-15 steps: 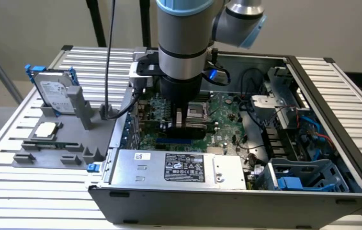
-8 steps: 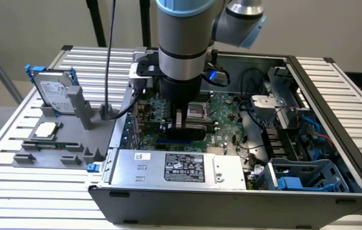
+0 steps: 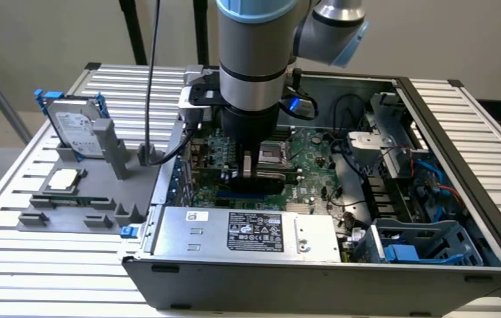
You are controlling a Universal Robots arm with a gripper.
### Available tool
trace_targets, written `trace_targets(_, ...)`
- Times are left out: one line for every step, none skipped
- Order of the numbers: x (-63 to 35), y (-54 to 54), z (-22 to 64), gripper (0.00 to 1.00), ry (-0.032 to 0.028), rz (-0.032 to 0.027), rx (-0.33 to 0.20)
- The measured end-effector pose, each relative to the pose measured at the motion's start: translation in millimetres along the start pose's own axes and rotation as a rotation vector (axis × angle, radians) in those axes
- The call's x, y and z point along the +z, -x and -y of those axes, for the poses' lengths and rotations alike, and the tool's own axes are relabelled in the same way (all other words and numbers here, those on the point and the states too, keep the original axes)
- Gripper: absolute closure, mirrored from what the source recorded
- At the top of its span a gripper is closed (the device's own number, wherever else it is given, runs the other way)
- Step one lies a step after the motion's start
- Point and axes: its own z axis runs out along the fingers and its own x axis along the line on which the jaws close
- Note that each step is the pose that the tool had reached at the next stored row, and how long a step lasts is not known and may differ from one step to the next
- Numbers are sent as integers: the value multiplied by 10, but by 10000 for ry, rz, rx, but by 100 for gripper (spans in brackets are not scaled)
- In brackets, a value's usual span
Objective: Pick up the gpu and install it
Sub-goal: 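Insert the gpu into the slot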
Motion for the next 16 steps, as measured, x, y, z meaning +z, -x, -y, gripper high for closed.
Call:
trace_targets(1, 4, 0, 73, 0, 0, 0)
trace_targets(1, 7, -1, 73, 0, 0, 0)
trace_targets(1, 9, -1, 73, 0, 0, -1)
trace_targets(1, 9, -1, 73, 2, 0, -3)
trace_targets(1, 9, -1, 73, 3, -1, -4)
trace_targets(2, 10, -1, 73, 5, -1, -4)
trace_targets(3, 10, -1, 73, 8, -3, -4)
trace_targets(5, 10, -1, 73, 10, -4, -3)
trace_targets(8, 9, -2, 73, 13, -4, -2)
trace_targets(12, 9, -1, 73, 17, -3, -2)
trace_targets(14, 9, -1, 73, 22, -5, -3)
trace_targets(16, 9, -2, 73, 27, -6, -2)
trace_targets(19, 9, -2, 73, 33, -7, -2)
trace_targets(21, 8, -2, 73, 38, -8, -1)
trace_targets(24, 8, -3, 73, 42, -9, -1)
trace_targets(26, 8, -3, 73, 45, -10, -1)
